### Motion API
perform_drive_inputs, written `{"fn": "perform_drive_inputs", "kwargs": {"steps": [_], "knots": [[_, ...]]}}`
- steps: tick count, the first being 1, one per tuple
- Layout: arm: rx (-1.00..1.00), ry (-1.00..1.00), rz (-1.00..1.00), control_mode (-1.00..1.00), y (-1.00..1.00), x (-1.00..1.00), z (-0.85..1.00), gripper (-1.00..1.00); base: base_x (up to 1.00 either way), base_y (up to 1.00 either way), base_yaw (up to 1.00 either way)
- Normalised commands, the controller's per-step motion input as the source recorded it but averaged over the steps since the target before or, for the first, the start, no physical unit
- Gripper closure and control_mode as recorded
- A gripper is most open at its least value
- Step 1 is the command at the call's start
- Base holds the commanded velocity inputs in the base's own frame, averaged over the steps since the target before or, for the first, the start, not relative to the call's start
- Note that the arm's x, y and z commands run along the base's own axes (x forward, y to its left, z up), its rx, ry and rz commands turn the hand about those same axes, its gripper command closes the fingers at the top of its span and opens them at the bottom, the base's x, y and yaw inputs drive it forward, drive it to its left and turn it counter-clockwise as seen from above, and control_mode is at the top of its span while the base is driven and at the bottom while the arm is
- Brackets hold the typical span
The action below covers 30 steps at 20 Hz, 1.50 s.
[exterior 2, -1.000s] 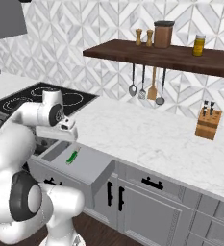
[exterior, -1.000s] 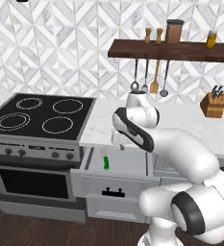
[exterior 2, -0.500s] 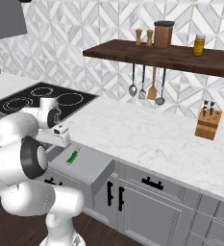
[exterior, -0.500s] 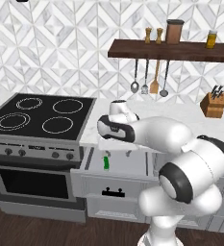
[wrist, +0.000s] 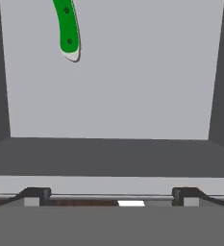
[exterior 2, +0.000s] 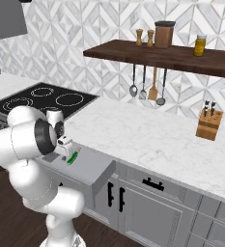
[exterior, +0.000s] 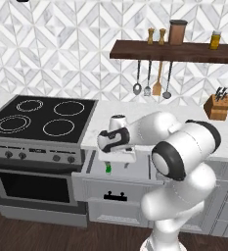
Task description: Pick up the knife from the drawer and place it on the cutting board. Then place the meat from the plate to the cutting board.
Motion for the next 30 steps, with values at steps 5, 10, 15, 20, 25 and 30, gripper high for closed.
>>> {"fn": "perform_drive_inputs", "kwargs": {"steps": [5, 10, 15, 20, 25, 30], "knots": [[0.0, 0.04, 0.0, -1.0, 0.0, 0.48, -0.42, -1.0, 0.0, 0.0, 0.0], [0.0, 0.0, 0.0, -1.0, 0.0, 0.25, -0.35, -1.0, 0.0, 0.0, 0.0], [0.0, 0.03, 0.0, -1.0, 0.0, 0.06, -0.61, -1.0, 0.0, 0.0, 0.0], [0.0, 0.0, 0.0, -1.0, 0.0, 0.09, -0.57, -1.0, 0.0, 0.0, 0.0], [0.01, 0.01, 0.0, -1.0, 0.0, -0.01, -0.54, -1.0, 0.0, 0.0, 0.0], [0.0, 0.07, 0.0, -1.0, 0.08, -0.44, -0.38, -1.0, 0.0, 0.0, 0.0]]}}
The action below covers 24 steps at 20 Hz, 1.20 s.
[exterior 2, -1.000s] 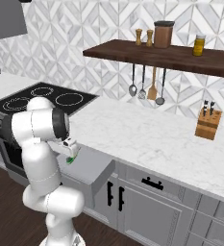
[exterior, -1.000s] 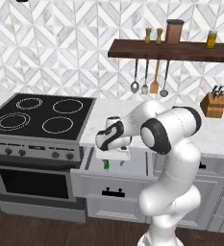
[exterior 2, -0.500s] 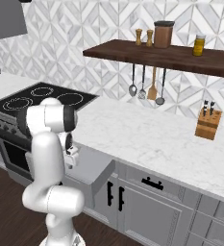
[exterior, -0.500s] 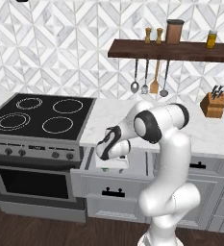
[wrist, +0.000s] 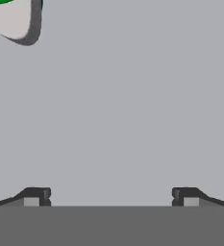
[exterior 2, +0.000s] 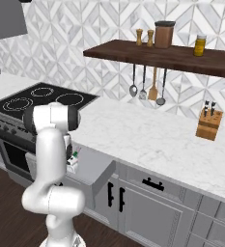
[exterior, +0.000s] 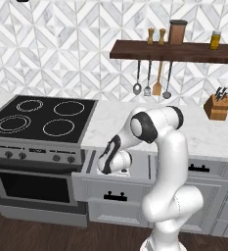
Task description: Pick up the knife from the drawer and place it on the cutting board. Then place the meat from the plate to the cutting board.
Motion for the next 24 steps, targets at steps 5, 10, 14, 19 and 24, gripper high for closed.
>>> {"fn": "perform_drive_inputs", "kwargs": {"steps": [5, 10, 14, 19, 24], "knots": [[0.0, 0.05, 0.0, -1.0, 0.35, -0.7, -0.03, -1.0, 0.0, 0.0, 0.0], [0.0, 0.04, 0.0, -1.0, 0.52, -0.81, 0.1, -1.0, 0.0, 0.0, 0.0], [0.0, 0.0, 0.0, -1.0, 0.56, -0.93, 0.26, -1.0, 0.0, 0.0, 0.0], [0.0, 0.0, -0.02, -1.0, 0.24, -0.48, 0.51, -1.0, 0.0, 0.0, 0.0], [0.0, -0.01, 0.0, -1.0, -0.08, 0.33, 0.33, -1.0, 0.0, 0.0, 0.0]]}}
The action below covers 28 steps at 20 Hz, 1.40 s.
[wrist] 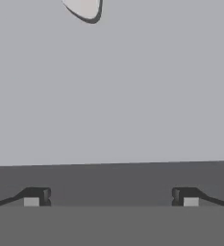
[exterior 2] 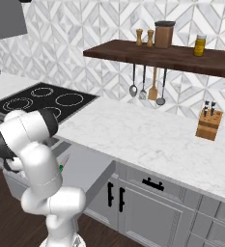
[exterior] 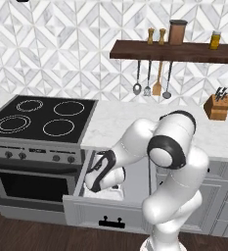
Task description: Pick up the knife from the drawer and place it on the cutting board. Then place the meat from the plate to the cutting board.
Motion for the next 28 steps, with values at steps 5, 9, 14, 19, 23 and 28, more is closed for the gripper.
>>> {"fn": "perform_drive_inputs", "kwargs": {"steps": [5, 9, 14, 19, 23, 28], "knots": [[0.01, -0.03, 0.03, -1.0, -0.31, 0.72, 0.13, -1.0, 0.0, 0.0, 0.0], [0.0, -0.06, 0.03, -1.0, -0.06, 0.27, 0.2, -1.0, 0.0, 0.0, 0.0], [-0.09, -0.02, 0.0, -1.0, 0.0, 0.07, 0.02, -1.0, 0.0, 0.0, 0.0], [-0.03, -0.02, 0.04, -1.0, 0.0, 0.29, 0.0, -1.0, 0.0, 0.0, 0.0], [-0.01, -0.02, 0.0, -1.0, 0.02, 0.45, -0.01, -1.0, 0.0, 0.0, 0.0], [-0.03, -0.01, 0.0, -1.0, 0.0, 0.43, -0.17, -1.0, 0.0, 0.0, 0.0]]}}
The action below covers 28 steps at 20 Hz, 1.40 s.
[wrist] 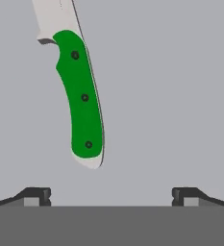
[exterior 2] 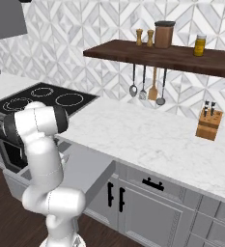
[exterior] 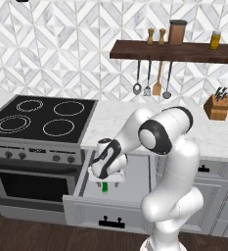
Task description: Pick up the knife from the drawer and place it on the cutting board. Then place the meat from the plate to the cutting board.
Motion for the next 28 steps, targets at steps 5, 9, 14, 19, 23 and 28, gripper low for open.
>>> {"fn": "perform_drive_inputs", "kwargs": {"steps": [5, 9, 14, 19, 23, 28], "knots": [[-0.06, 0.0, 0.0, -1.0, 0.0, 0.45, -0.21, -1.0, 0.0, 0.0, 0.0], [-0.09, 0.0, 0.0, -1.0, 0.05, 0.35, -0.25, -1.0, 0.0, 0.0, 0.0], [-0.06, 0.0, 0.0, -1.0, 0.01, 0.15, -0.37, -1.0, 0.0, 0.0, 0.0], [-0.02, 0.0, 0.0, -1.0, 0.0, 0.15, -0.3, -1.0, 0.0, 0.0, 0.0], [-0.01, 0.0, 0.0, -1.0, 0.0, 0.0, -0.29, 1.0, 0.0, 0.0, 0.0], [0.0, -0.03, 0.0, -1.0, 0.0, -0.1, -0.08, 1.0, 0.0, 0.0, 0.0]]}}
